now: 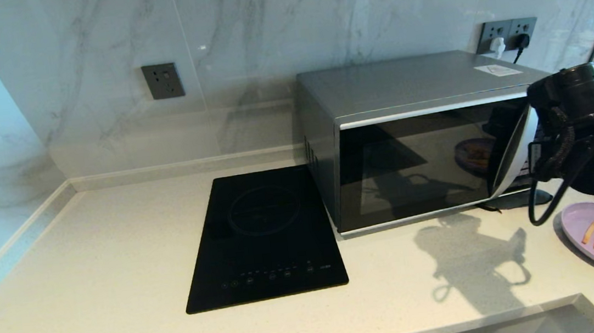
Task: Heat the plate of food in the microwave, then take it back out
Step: Open the microwave oven
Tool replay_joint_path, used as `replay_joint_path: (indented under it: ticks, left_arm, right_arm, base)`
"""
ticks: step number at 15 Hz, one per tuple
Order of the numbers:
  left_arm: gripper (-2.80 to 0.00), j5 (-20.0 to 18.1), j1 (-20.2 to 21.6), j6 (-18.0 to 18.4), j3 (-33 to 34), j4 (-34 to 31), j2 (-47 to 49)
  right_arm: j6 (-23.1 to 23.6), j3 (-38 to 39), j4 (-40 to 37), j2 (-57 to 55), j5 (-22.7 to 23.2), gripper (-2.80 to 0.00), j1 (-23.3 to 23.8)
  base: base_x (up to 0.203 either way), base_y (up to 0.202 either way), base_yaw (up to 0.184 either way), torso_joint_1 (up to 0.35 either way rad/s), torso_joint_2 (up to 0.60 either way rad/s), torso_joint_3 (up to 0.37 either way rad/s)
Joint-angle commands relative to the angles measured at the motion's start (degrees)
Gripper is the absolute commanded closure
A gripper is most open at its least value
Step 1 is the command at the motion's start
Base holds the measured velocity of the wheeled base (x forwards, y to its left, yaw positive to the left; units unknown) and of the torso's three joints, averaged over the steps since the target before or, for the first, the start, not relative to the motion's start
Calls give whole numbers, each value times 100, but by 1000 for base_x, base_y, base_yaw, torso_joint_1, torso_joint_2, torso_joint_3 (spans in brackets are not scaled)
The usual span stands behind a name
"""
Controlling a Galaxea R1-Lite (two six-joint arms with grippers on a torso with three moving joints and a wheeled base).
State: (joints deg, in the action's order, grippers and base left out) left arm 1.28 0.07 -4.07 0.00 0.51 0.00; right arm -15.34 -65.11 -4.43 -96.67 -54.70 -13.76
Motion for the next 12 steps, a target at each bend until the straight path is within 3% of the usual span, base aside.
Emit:
replay_joint_path:
  ticks: [1,7,12]
  left_arm:
    - [0,4,1,-6,0,2,9]
    - [0,4,1,-6,0,2,9]
    - [0,4,1,-6,0,2,9]
  right_arm:
    - [-107,-569,-11,-746,-195,-280,-79]
    - [-137,-1109,-15,-1157,-339,-280,-28]
    - [-145,-1325,8,-1382,-289,-280,332]
  base:
    - [0,0,0,0,0,0]
    - [0,0,0,0,0,0]
    - [0,0,0,0,0,0]
